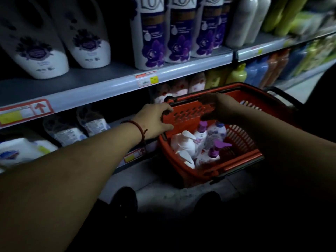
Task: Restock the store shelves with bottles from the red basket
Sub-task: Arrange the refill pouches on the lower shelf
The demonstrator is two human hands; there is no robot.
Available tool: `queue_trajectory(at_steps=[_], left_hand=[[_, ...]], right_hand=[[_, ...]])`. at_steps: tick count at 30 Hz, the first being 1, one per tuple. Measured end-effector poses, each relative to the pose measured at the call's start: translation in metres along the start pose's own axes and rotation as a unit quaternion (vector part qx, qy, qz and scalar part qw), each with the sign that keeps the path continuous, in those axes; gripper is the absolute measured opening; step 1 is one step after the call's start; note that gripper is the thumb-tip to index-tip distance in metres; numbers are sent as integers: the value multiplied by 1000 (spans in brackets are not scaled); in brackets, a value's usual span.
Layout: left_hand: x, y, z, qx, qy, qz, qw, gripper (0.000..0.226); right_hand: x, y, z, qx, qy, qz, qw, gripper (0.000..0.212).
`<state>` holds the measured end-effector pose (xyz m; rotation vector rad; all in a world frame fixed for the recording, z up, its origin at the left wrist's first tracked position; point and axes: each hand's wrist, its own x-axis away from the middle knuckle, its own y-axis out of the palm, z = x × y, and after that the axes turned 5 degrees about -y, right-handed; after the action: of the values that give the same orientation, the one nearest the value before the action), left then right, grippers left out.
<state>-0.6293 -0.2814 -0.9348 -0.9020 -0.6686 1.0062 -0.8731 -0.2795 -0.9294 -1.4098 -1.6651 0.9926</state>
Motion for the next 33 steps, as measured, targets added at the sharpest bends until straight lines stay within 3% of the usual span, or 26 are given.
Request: queue_trajectory(at_steps=[9, 14, 20, 25, 29, 33], left_hand=[[-69, 69, 59, 50, 35, -85, 995, 49], [-105, 115, 69, 61, 5, -123, 991, 42], [-127, 160, 77, 110, -19, -157, 981, 16], [-133, 172, 77, 108, -45, -153, 981, 14], [-130, 172, 74, 80, -55, -145, 985, 10], [-121, 161, 64, 92, -65, -129, 985, 10]], right_hand=[[2, 9, 100, 26, 112, -31, 993, 69], [-11, 21, 135, 33, 136, -13, 990, 74], [-29, 60, 150, 53, 117, -54, 990, 63], [-40, 77, 145, 60, 173, 3, 983, 40], [-50, 64, 123, -94, 281, 7, 955, 31], [-48, 46, 99, -269, 351, 49, 895, 14]])
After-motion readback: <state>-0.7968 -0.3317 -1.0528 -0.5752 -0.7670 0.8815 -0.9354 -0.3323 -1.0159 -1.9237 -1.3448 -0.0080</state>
